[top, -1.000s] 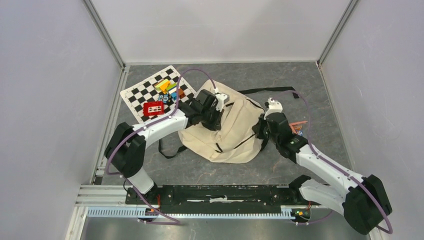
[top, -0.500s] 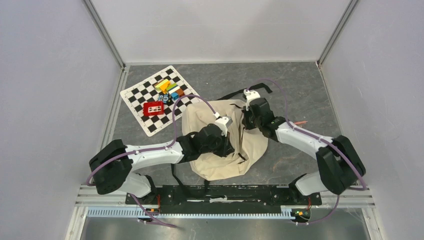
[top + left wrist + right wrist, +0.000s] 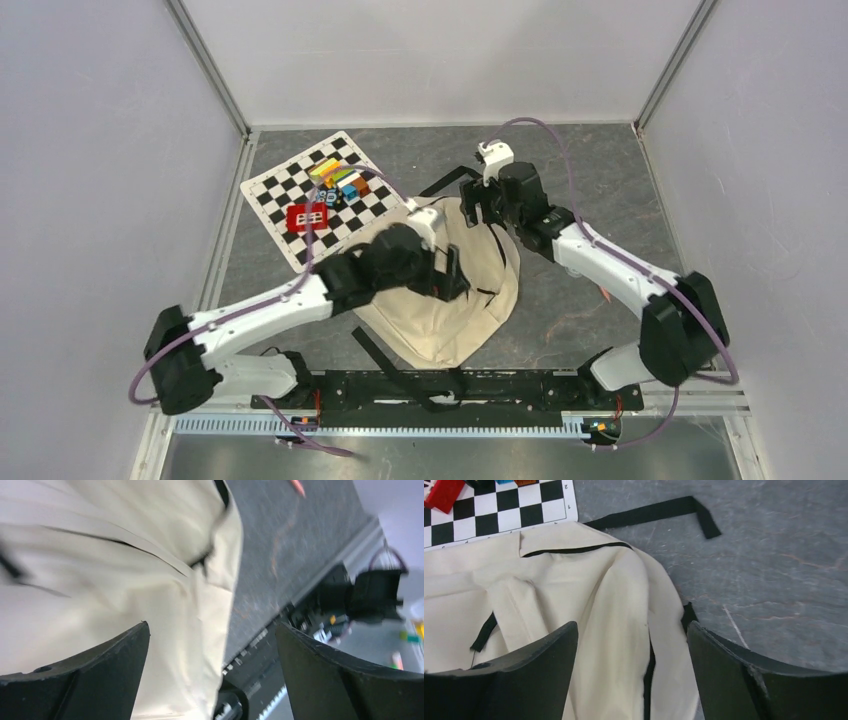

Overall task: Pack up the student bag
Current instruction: Adjust the student bag at the center of the board, then unzip the student bag at the center of the board, then adjust the student bag at the center of the board.

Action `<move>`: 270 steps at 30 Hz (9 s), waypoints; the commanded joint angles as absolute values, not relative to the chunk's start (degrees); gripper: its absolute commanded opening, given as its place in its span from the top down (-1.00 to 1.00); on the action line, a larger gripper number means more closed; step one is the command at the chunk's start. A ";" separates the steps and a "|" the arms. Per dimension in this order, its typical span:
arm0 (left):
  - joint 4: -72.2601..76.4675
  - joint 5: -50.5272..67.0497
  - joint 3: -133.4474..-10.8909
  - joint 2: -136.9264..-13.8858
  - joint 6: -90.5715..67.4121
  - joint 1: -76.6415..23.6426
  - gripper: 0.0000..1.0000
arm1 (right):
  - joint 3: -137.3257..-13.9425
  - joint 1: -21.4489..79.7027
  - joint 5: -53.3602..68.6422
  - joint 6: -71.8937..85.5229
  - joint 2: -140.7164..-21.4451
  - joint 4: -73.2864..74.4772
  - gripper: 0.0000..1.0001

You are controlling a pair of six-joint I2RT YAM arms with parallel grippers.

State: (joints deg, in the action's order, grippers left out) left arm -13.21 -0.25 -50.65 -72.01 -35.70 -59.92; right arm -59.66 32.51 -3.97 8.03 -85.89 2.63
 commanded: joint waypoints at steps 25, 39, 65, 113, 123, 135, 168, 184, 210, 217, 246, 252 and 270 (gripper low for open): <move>-31.26 13.69 -60.78 -83.50 -7.86 -25.01 -0.52 | -30.79 32.52 -7.61 17.99 -64.94 3.01 -0.42; -21.17 10.56 -40.52 -67.51 -28.49 -40.16 0.78 | -43.13 32.52 -13.99 9.93 -77.58 -1.85 1.00; -26.81 21.89 -52.04 -64.46 -26.12 -27.87 -0.99 | -56.87 32.61 -5.48 9.23 -75.73 9.42 -0.52; -16.19 35.24 -47.66 -78.71 -23.03 -20.65 0.96 | -65.67 65.58 -25.74 13.65 -94.36 11.73 -0.09; -15.95 35.24 -47.64 -78.30 -22.94 -19.68 0.96 | -64.55 65.65 -28.61 13.48 -96.92 11.90 0.58; -16.21 34.15 -47.48 -77.22 -22.85 -17.35 0.96 | -60.71 66.07 -31.77 15.36 -90.44 14.50 0.81; -21.52 25.68 -47.81 -74.17 -19.78 -15.73 0.96 | -39.90 48.43 -21.64 16.98 -72.25 19.72 1.00; -19.53 29.10 -48.70 -71.38 -16.36 -16.32 -0.14 | -42.58 48.43 -18.28 15.99 -67.22 19.60 0.24; -33.00 17.50 -68.25 -91.24 3.06 -33.57 -0.76 | -30.13 48.43 -2.99 28.64 -44.20 27.06 -0.62; -33.06 15.64 -68.09 -92.19 2.66 -33.57 -0.28 | -28.60 48.43 -1.59 28.27 -45.68 24.96 -0.04; -29.34 18.50 -50.53 -71.74 -13.77 -38.60 0.96 | -37.96 48.42 -23.79 25.60 -51.21 34.14 0.00; -26.97 17.54 -47.38 -70.10 -16.66 -38.61 0.96 | -37.26 48.34 -21.57 35.11 -43.97 41.54 -0.70; -22.63 16.36 -45.10 -69.80 -19.25 -38.58 0.96 | -23.02 48.39 -8.03 55.11 -27.92 39.33 -0.50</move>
State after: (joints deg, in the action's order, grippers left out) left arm -24.86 15.35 -45.98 -70.65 -16.75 -38.11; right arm -23.86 48.47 -9.28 51.75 -28.12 40.66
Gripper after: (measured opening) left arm 0.040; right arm 0.746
